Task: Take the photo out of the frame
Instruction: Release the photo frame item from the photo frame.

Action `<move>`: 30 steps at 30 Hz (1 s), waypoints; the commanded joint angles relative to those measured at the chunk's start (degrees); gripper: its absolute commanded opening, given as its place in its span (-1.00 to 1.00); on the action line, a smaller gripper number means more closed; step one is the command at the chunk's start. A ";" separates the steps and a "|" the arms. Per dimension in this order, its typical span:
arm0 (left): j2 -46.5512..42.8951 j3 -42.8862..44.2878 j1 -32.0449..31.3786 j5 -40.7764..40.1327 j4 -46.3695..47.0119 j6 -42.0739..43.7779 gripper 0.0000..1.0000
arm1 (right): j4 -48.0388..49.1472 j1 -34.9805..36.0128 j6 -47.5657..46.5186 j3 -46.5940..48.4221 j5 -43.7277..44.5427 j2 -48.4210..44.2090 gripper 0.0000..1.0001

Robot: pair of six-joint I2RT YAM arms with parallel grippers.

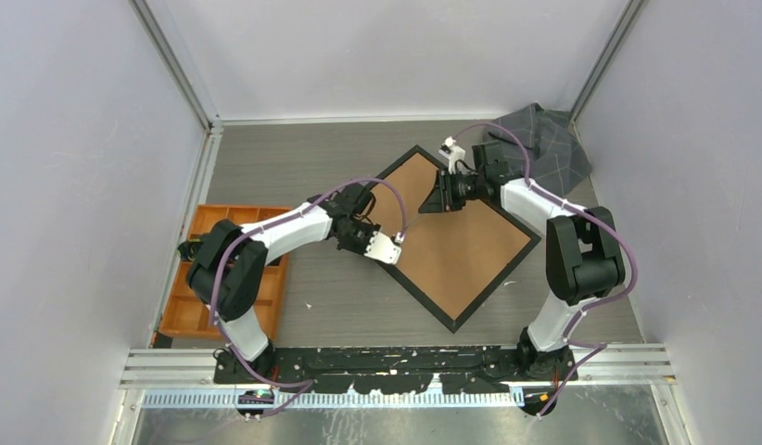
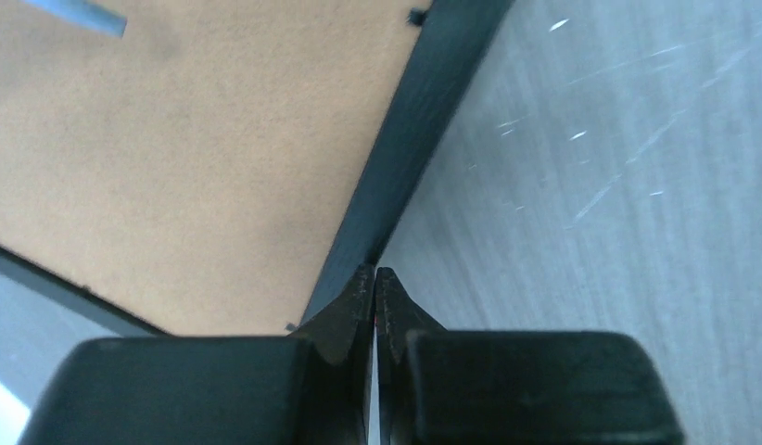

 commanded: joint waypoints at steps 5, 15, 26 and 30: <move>-2.05 -0.28 3.68 11.16 -10.86 -2.92 -0.40 | -9.48 1.59 -11.02 3.49 -6.65 -0.09 -0.99; -0.13 1.22 9.96 14.48 -6.18 6.59 -0.10 | -10.93 2.67 -12.42 4.71 -9.40 3.54 -0.99; 4.09 6.48 11.59 17.00 -6.01 10.21 -0.08 | -13.56 4.58 -13.99 6.43 -10.96 6.86 -0.99; 6.64 8.03 11.92 16.16 -5.94 11.27 -0.07 | -13.69 5.06 -14.17 6.44 -11.24 7.15 -0.99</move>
